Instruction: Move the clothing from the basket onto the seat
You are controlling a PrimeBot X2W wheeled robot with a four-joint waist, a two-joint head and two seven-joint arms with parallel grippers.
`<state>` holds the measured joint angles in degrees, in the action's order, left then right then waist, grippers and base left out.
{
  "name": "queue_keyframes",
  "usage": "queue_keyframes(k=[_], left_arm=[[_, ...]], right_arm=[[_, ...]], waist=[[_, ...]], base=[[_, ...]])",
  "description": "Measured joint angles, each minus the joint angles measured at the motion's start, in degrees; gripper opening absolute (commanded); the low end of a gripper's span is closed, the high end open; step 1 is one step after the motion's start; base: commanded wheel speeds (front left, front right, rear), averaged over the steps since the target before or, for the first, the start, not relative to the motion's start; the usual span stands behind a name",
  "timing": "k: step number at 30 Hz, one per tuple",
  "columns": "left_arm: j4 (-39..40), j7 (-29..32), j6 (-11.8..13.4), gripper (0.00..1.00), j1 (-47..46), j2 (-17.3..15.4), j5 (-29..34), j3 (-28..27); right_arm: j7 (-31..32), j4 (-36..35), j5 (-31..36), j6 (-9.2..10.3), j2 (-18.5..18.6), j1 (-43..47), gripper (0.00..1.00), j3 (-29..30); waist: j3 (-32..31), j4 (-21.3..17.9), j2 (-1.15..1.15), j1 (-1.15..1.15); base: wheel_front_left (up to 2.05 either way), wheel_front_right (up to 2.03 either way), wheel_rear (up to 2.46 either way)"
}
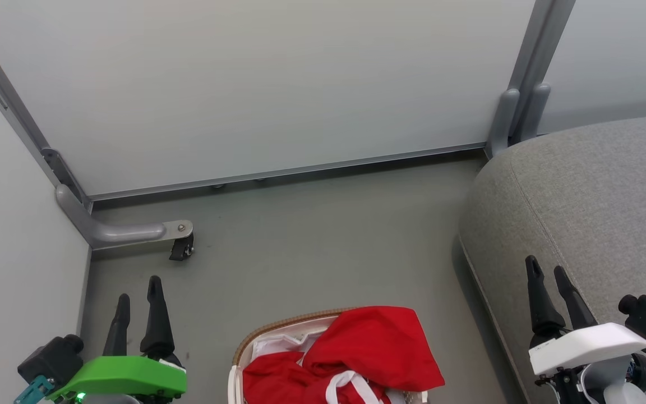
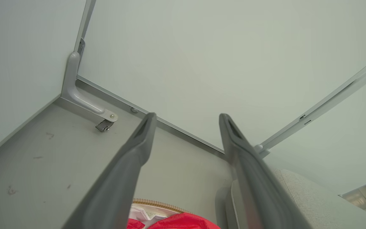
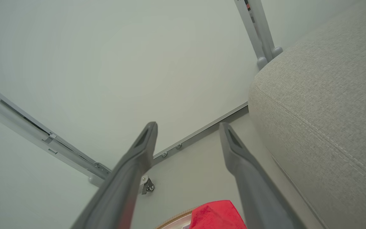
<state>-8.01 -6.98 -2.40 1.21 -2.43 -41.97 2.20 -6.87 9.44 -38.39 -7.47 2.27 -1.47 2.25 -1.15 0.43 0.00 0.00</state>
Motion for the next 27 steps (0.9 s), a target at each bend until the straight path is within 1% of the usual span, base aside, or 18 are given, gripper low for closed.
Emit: queue_keyframes(k=[2,4,5,7,18,27], left_arm=[[-0.05,-0.25,0.16,1.0,0.58,0.0,2.47,0.23],[-0.05,-0.25,0.16,1.0,0.58,0.0,2.47,0.23],[-0.69,-1.12,0.46,1.0,0.96,-0.01,5.68,0.7],[-0.85,-1.22,0.46,1.0,1.05,-0.01,6.39,0.82],[-2.9,-2.76,0.65,1.0,1.98,-0.05,14.0,1.22],[-3.44,-3.89,0.98,1.0,2.37,-0.09,18.06,1.8]], right_arm=[[-0.51,0.07,2.56,0.0,0.01,0.03,1.0,-0.34],[-0.51,0.07,2.56,0.0,0.01,0.03,1.0,-0.34],[-1.14,0.31,6.22,0.0,0.07,0.45,1.0,-0.68],[-1.24,0.34,6.68,0.0,0.08,0.52,1.0,-0.74],[-2.82,1.9,13.94,0.0,0.15,0.65,1.0,-1.9],[-4.04,2.08,19.2,-0.01,0.24,0.65,1.0,-2.72]], waist=[[-0.09,0.0,0.0,0.0],[-0.09,0.0,0.0,0.0],[-0.22,0.01,0.0,0.0],[-0.24,0.02,0.0,0.0],[-0.43,0.12,0.0,0.0],[-0.65,0.29,0.0,0.0]], base=[[0.0,0.0,0.0],[0.0,0.0,0.0],[0.0,0.0,0.0],[0.0,0.0,0.0],[0.0,0.0,0.0],[0.0,0.0,0.0]])
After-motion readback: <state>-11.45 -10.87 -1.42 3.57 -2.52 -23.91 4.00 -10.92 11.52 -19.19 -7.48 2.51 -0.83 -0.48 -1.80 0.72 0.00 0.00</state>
